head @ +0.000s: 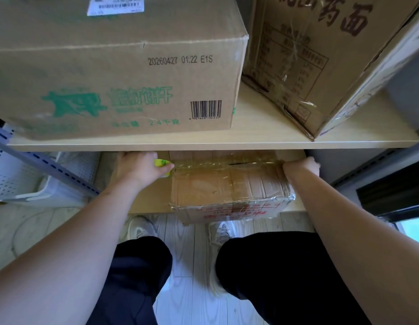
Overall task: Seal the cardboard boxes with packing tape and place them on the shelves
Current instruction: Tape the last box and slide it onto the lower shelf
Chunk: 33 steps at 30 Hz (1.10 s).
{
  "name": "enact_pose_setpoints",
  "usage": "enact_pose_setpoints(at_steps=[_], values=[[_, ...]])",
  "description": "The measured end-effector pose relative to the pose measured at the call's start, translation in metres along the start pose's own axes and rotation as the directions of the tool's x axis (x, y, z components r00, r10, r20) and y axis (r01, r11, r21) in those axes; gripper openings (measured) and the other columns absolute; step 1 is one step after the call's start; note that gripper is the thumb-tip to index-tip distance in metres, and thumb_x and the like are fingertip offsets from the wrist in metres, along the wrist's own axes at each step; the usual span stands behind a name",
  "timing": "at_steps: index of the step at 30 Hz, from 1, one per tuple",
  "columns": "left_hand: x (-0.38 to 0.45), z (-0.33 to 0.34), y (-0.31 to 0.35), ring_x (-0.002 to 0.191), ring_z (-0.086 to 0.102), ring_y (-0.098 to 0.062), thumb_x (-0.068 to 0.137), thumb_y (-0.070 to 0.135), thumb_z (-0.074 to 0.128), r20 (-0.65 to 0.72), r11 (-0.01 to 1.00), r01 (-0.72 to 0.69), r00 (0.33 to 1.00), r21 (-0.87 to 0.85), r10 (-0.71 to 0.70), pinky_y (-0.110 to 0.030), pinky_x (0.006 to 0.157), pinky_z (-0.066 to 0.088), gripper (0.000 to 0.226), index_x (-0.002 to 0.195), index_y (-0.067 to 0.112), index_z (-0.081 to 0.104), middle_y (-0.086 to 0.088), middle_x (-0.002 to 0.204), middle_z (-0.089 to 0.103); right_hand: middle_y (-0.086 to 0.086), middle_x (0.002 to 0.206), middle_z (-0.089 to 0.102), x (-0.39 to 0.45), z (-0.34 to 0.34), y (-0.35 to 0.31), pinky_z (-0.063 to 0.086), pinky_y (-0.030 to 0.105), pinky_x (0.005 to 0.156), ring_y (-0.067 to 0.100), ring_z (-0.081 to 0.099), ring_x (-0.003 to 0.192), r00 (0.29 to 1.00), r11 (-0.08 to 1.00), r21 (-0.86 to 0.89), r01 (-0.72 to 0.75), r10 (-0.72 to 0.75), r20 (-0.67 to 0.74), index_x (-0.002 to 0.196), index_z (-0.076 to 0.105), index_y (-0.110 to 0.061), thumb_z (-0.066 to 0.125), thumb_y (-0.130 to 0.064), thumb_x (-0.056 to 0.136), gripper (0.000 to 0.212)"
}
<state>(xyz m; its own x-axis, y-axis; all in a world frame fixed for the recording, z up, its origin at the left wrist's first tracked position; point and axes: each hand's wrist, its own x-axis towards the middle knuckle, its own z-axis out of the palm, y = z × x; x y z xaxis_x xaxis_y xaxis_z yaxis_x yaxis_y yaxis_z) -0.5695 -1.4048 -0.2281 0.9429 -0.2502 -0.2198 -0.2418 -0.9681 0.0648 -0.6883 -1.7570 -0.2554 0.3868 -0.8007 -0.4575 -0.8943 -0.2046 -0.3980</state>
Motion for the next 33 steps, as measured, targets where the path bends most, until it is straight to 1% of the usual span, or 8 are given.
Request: enact_pose_setpoints(at_steps=[4,7,10,18,23,26,29,33], values=[[0.003,0.009,0.006,0.065,0.054,-0.021,0.086,0.062,0.061,0.013,0.998,0.019,1.000,-0.060,-0.019,-0.027,0.054,0.035,0.049,0.069,0.017,0.052,0.001,0.065,0.053,0.018,0.144,0.048,-0.019,0.010,-0.013,0.041,0.045,0.109,0.035,0.049,0.129,0.942,0.957,-0.141,0.255,-0.279,-0.185,0.140,0.046,-0.002,0.055,-0.029,0.096,0.053],[0.008,0.019,0.000,0.078,0.063,-0.024,0.087,0.061,0.062,0.095,0.986,0.022,0.995,-0.167,-0.006,-0.030,0.066,0.047,0.044,0.090,0.017,0.067,-0.006,0.088,0.069,0.019,0.161,0.019,-0.044,0.049,-0.020,0.005,0.041,0.124,0.031,0.013,0.151,0.860,0.767,-0.451,0.456,-0.511,-0.001,0.155,0.022,-0.003,0.016,-0.045,0.105,0.065],[0.012,0.033,-0.007,0.105,0.065,-0.029,0.086,0.058,0.065,0.151,0.927,0.076,0.988,-0.368,-0.021,-0.036,0.088,0.051,0.063,0.123,0.007,0.064,-0.014,0.122,0.067,0.019,0.164,-0.003,-0.062,0.087,-0.029,-0.010,0.043,0.123,0.031,-0.009,0.152,0.867,0.702,-0.556,0.445,-0.494,0.070,0.155,-0.002,-0.001,0.003,-0.049,0.102,0.072],[0.015,0.034,-0.015,0.109,0.063,-0.029,0.087,0.057,0.066,0.228,0.893,0.089,0.974,-0.442,0.016,-0.034,0.088,0.049,0.057,0.120,0.011,0.065,-0.011,0.122,0.066,0.018,0.159,-0.024,-0.128,0.148,-0.064,-0.007,0.044,0.123,0.032,-0.022,0.148,0.796,0.656,-0.458,0.599,-0.546,0.259,0.151,-0.020,0.000,0.011,-0.049,0.102,0.076],[0.020,0.023,-0.017,0.111,0.056,-0.021,0.090,0.054,0.063,0.337,0.874,0.124,0.940,-0.470,0.048,-0.028,0.089,0.039,0.044,0.118,0.021,0.062,-0.008,0.121,0.059,0.015,0.156,-0.033,-0.188,0.173,-0.069,-0.010,0.044,0.122,0.031,-0.029,0.146,0.633,0.548,-0.319,0.774,-0.652,0.417,0.151,-0.022,-0.002,0.015,-0.049,0.103,0.077],[0.020,0.010,-0.015,0.136,0.045,-0.025,0.093,0.056,0.058,0.468,0.871,0.192,0.882,-0.453,0.049,-0.033,0.108,0.035,0.071,0.146,0.012,0.045,-0.007,0.153,0.043,0.015,0.156,-0.035,-0.203,0.168,-0.061,-0.012,0.045,0.121,0.032,-0.031,0.145,0.515,0.433,-0.284,0.856,-0.665,0.541,0.151,-0.023,-0.002,0.023,-0.052,0.102,0.084],[0.010,-0.013,-0.009,0.140,0.040,-0.028,0.097,0.059,0.047,0.539,0.927,0.175,0.842,-0.331,0.034,-0.038,0.114,0.034,0.073,0.151,0.011,0.037,-0.009,0.158,0.035,0.012,0.160,-0.026,-0.200,0.135,-0.063,-0.004,0.043,0.123,0.027,-0.025,0.148,0.441,0.400,-0.220,0.890,-0.630,0.639,0.154,-0.015,-0.005,0.026,-0.052,0.104,0.080],[-0.013,-0.050,0.007,0.129,0.050,-0.031,0.103,0.044,0.045,0.428,0.969,0.116,0.904,-0.219,-0.012,-0.035,0.103,0.042,0.055,0.144,0.008,0.046,-0.014,0.147,0.048,0.005,0.165,0.011,-0.203,0.064,-0.073,0.011,0.033,0.122,0.018,0.005,0.153,0.397,0.337,-0.212,0.917,-0.748,0.532,0.157,0.016,-0.011,0.027,-0.044,0.106,0.062]])
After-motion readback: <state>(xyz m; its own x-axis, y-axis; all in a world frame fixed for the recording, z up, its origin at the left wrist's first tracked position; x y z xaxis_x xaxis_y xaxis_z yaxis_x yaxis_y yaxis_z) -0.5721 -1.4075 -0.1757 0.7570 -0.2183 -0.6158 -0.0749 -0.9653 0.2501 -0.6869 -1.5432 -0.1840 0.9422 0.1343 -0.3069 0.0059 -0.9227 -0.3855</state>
